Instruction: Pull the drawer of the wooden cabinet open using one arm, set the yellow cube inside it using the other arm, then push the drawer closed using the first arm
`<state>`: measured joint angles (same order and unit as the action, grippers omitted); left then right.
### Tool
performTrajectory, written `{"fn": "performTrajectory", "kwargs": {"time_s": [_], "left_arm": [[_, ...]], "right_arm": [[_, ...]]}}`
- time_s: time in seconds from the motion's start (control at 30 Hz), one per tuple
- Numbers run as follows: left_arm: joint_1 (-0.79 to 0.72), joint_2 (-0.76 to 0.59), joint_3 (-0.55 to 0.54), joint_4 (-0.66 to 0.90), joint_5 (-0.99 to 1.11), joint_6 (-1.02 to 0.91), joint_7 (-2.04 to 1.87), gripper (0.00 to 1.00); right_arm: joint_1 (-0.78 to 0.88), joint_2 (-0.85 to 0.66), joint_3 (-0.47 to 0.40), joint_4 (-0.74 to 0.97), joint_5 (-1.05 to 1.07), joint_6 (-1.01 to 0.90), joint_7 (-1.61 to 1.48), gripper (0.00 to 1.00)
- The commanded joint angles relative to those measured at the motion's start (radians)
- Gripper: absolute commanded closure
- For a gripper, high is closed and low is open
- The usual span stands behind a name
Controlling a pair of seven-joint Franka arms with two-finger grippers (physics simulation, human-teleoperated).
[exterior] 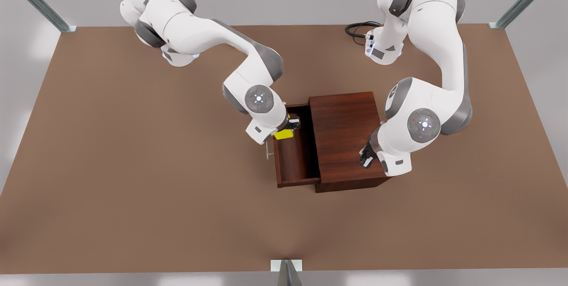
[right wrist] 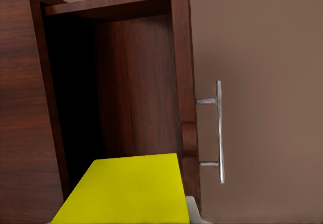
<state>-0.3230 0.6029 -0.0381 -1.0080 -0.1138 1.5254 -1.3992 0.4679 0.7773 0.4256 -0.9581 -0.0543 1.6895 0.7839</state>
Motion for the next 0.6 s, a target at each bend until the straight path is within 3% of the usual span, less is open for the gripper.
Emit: {"fn": "performTrajectory", "kwargs": {"time_s": [0.0,0.27,0.37,0.4,0.57], "left_arm": [[-0.001,-0.002,0.0,0.0,-0.001,0.022,-0.308,0.79],[0.001,-0.002,0.0,-0.006,-0.003,0.021,-0.308,0.79],[0.001,-0.002,0.0,-0.008,-0.003,0.021,-0.308,0.79],[0.001,-0.002,0.0,-0.008,-0.003,0.021,-0.311,0.79],[-0.053,-0.002,-0.005,-0.006,-0.056,0.064,-0.457,0.79]], "right_arm": [[0.005,0.003,-0.002,0.002,-0.009,0.004,0.327,0.45],[0.041,0.049,-0.004,-0.007,-0.015,0.036,0.33,0.44],[0.043,0.049,-0.004,-0.019,-0.038,0.032,0.33,0.16],[0.043,0.048,-0.004,-0.019,-0.038,0.032,0.327,0.0],[-0.017,-0.035,0.001,-0.022,-0.079,-0.025,0.288,0.0]]}}
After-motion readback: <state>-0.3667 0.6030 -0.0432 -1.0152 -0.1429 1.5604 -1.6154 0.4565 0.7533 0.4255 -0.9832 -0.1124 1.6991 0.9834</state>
